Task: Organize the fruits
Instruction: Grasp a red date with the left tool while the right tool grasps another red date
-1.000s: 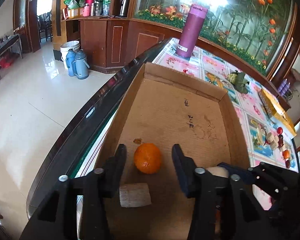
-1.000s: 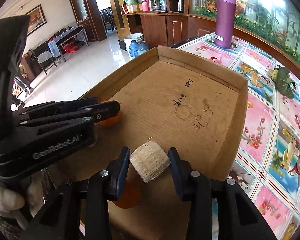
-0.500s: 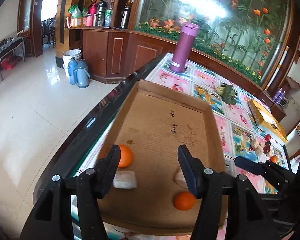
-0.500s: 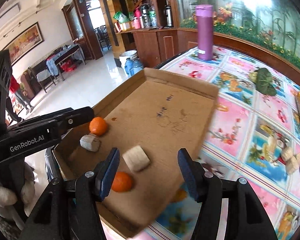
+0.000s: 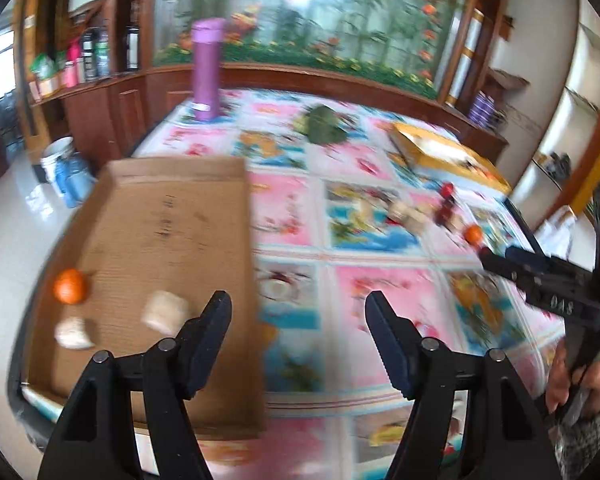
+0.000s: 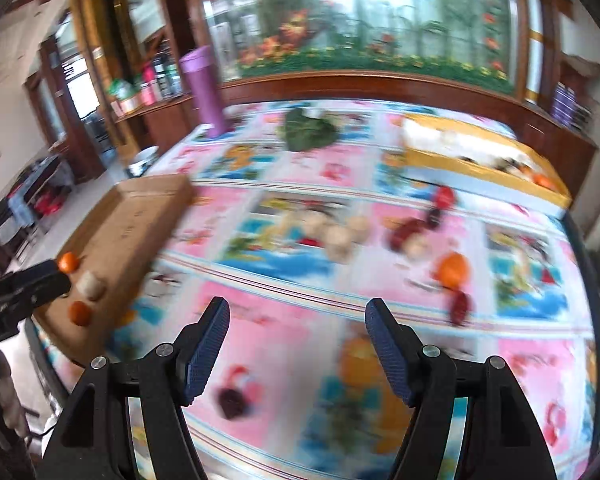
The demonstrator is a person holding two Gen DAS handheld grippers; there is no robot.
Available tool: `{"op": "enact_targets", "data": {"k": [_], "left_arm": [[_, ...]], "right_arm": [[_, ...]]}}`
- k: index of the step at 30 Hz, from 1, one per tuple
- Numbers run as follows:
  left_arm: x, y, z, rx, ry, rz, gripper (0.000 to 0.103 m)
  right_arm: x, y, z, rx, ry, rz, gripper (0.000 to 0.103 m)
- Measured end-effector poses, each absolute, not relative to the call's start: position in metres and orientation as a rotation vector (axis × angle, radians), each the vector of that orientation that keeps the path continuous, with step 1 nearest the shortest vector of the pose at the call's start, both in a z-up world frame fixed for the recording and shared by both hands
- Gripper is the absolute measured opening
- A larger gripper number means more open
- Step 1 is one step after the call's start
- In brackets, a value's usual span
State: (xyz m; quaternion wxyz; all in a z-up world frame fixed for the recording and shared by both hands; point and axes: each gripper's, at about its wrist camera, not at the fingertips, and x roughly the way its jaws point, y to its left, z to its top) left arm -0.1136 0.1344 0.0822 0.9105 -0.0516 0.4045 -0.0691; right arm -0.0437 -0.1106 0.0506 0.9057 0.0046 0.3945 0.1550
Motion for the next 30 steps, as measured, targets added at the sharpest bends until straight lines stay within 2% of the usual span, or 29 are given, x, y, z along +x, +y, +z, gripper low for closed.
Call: {"op": "enact_targets", "data": {"k": [8, 15, 17, 19, 23, 27, 28, 29, 30], "left_arm": [[-0.11, 0.054, 0.043, -0.012, 0.956, -0.34, 0.069], [-0.105, 0.037, 0.023, 0.0, 0.99, -0.376, 0.068], [-0.104, 0.033, 0.023, 0.013, 0.983, -0.387, 0.053], [-0.103, 0.027, 0.021, 0.038, 0.986, -0.405, 0.047], [-0.102, 0.021, 0.015, 0.048, 0.999, -0.426, 0.047], [-0.102, 0.016, 0.014, 0.067, 0.986, -0.428, 0.046], [-0.102, 0.015, 0.013, 0.072, 0.98, -0.426, 0.039], [-0.102, 0.014, 0.013, 0.081, 0.973, -0.421, 0.027], [-0.103, 0.013, 0.013, 0.093, 0.965, -0.415, 0.027]], "right_arm": [[-0.039, -0.204, 0.031, 0.086, 0.868, 0.161, 0.075], [-0.012, -0.207, 0.016, 0.049, 0.907, 0.124, 0.074], [0.0, -0.203, 0.01, 0.025, 0.914, 0.106, 0.074], [0.011, -0.201, 0.005, 0.019, 0.926, 0.095, 0.074], [0.022, -0.199, -0.004, 0.021, 0.942, 0.08, 0.072], [0.026, -0.194, -0.011, -0.006, 0.954, 0.068, 0.064], [0.026, -0.193, -0.011, -0.017, 0.947, 0.063, 0.062], [0.027, -0.191, -0.011, -0.025, 0.946, 0.059, 0.058], [0.027, -0.19, -0.011, -0.03, 0.943, 0.056, 0.051]]}}
